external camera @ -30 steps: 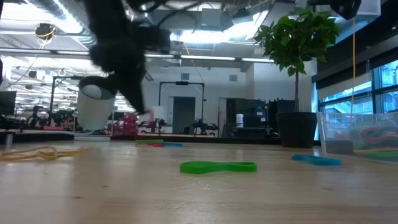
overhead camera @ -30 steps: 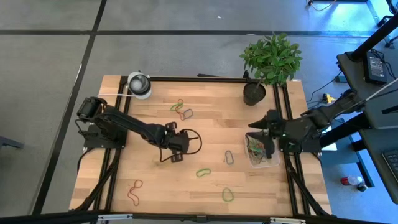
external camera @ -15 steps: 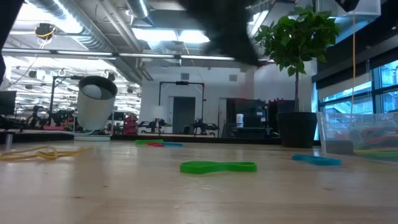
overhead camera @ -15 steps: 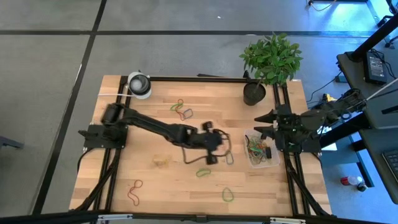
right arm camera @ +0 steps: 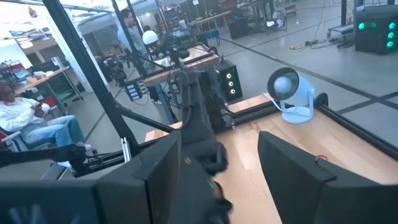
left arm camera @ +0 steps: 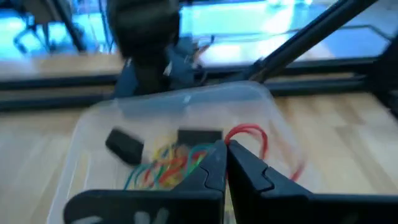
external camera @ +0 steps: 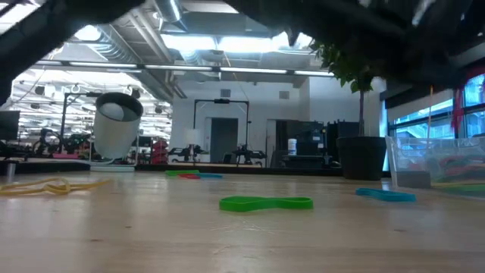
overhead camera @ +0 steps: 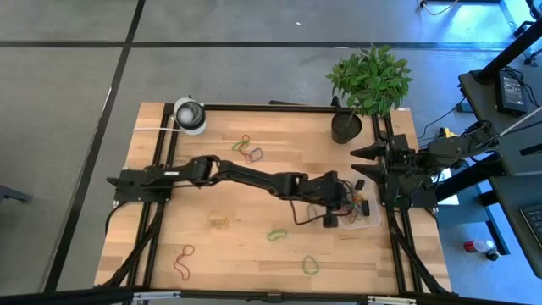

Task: Pick and place rubber bands into bin
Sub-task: Put the red rubber band into the transparent bin, then put the green rubber band into the transparent bin

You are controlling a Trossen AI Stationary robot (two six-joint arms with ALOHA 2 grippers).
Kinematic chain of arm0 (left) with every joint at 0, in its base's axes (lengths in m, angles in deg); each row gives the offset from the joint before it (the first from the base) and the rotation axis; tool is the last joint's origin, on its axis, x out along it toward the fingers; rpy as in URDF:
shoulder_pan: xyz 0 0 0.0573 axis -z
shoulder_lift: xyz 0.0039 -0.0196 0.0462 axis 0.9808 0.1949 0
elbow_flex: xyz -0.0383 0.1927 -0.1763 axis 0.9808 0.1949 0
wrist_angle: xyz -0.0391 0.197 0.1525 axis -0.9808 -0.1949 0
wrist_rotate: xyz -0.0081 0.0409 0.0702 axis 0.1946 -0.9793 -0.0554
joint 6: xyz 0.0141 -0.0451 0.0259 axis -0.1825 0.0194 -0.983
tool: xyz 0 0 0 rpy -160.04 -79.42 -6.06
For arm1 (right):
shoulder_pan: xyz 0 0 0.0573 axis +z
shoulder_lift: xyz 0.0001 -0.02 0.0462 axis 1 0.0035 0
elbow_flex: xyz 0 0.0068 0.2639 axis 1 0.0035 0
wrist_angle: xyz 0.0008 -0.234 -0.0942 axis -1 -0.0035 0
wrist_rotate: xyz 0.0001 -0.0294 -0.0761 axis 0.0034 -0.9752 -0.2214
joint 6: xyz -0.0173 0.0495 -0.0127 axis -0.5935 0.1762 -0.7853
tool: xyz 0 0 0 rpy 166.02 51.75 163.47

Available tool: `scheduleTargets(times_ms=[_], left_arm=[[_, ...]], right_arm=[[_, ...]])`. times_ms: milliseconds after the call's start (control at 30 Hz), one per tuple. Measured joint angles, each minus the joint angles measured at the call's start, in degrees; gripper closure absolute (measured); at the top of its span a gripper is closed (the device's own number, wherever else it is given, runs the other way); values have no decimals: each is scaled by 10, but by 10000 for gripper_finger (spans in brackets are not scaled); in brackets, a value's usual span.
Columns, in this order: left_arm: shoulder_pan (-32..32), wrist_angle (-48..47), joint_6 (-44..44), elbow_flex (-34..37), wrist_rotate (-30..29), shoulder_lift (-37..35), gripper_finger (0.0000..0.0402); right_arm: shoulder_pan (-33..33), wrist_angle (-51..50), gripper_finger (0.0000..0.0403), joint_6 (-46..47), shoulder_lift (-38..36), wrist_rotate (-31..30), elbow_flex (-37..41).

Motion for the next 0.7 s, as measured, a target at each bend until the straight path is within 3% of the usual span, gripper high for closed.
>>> scheduleTargets(times_ms=[200,433,567,700], left_arm=[[-15,-8,2,-30,22,33,380],[-27,-47,11,-31,36,31,294],[-28,-119,-2,-30,28,12,253],[-30,-236,23,-30,-4,-31,249]], right_arm=[[0,-1,186,1,1,0,0],[0,-2,186,1,2,0,0],[0,-2,186,0,2,0,0],[0,-4,186,0,2,0,0]])
